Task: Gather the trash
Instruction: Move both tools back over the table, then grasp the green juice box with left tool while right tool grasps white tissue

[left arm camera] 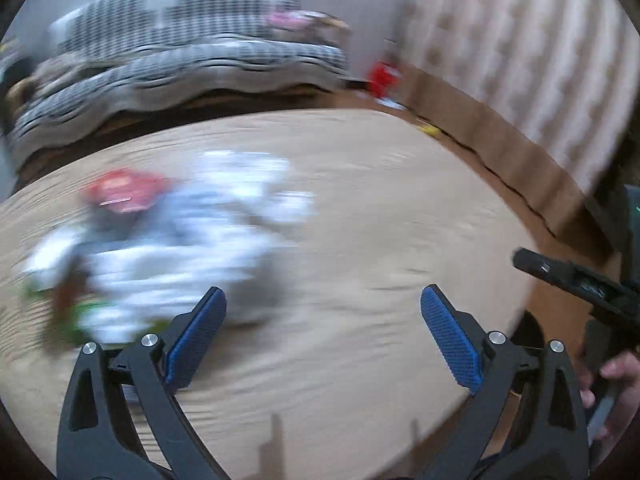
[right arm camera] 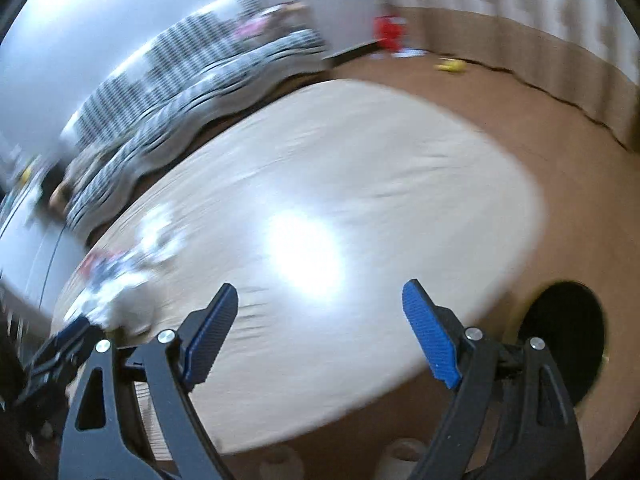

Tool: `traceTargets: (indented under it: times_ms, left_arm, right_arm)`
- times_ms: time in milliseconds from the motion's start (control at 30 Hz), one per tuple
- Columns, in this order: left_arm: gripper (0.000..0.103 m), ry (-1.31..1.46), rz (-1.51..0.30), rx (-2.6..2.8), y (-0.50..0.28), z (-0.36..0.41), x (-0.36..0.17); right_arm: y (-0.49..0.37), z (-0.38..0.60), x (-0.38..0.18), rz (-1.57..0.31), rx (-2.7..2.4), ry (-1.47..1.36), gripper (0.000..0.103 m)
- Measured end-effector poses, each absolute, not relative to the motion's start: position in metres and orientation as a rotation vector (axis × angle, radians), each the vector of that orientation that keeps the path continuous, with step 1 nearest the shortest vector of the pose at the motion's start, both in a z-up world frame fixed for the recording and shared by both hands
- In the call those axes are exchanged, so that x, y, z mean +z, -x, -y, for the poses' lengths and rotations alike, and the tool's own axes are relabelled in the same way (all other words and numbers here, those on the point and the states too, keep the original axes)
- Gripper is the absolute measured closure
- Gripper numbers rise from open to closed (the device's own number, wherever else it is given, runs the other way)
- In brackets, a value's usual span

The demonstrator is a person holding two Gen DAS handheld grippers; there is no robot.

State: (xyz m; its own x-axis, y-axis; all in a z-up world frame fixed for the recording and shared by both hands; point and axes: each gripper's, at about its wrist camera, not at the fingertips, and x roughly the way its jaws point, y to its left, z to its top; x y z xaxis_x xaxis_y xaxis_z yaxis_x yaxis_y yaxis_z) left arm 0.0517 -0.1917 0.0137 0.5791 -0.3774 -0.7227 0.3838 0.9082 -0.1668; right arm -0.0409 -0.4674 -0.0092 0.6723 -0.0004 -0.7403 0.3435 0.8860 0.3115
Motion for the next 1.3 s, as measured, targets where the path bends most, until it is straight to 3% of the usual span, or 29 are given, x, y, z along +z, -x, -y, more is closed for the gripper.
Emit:
traceTargets:
  times_ms: [200,333,533,667,900,1000,1033,1067,1100,1167,1300]
  left_arm:
    - [0.008,0.125,-0.861,-0.215,-0.082,0.061,0.006]
    - [0.008,0.185,-0.880,-0.158,-0.092,0.015,-0.001]
    - [0.008,0.199,-0.892,-0.142,-0.116,0.004,-0.013]
    - [0.008,0.191,-0.893,-0.131,-0.139,0.004,-0.024]
    - [0.008,0.127,-0.904,-0.107,-0.166,0.015,-0.039]
    - [0.009,0.126,-0.912,-0.093,-0.174,0.012,-0.046]
    - [0.016,0.127,-0.910,-0.085,-0.174,0.010,-0.046]
    - [0.038,0.132,-0.911,-0.085,-0.174,0.008,-0.047]
    - [0.048,0.146,-0.924,-0.090,-0.173,0.005,-0.047]
    - [0.058,0.174,-0.935,-0.095,-0.172,0.000,-0.047]
    - [0.062,0.174,-0.905,-0.087,-0.161,-0.005,-0.036]
  right_arm:
    - [-0.026,0.359,-0.007,-0.860,0.008,-0.368,0.022]
    - [-0.057,0.315,-0.015,-0.894,0.072,-0.362,0.022]
    - [-0.083,0.289,-0.037,-0.960,0.107,-0.407,0.022]
    - [-0.073,0.258,-0.014,-0.842,0.107,-0.249,0.022]
    - [-0.082,0.204,-0.026,-0.895,0.198,-0.099,0.025]
    - [-0.085,0.194,-0.033,-0.908,0.172,-0.049,0.034]
    - [-0.086,0.191,-0.033,-0.906,0.172,-0.042,0.042]
    - [-0.085,0.189,-0.033,-0.903,0.173,-0.042,0.057]
    - [-0.085,0.188,-0.034,-0.909,0.185,-0.045,0.066]
    - [-0.084,0.184,-0.034,-0.917,0.205,-0.047,0.092]
    - [-0.078,0.187,-0.026,-0.878,0.236,-0.086,0.096]
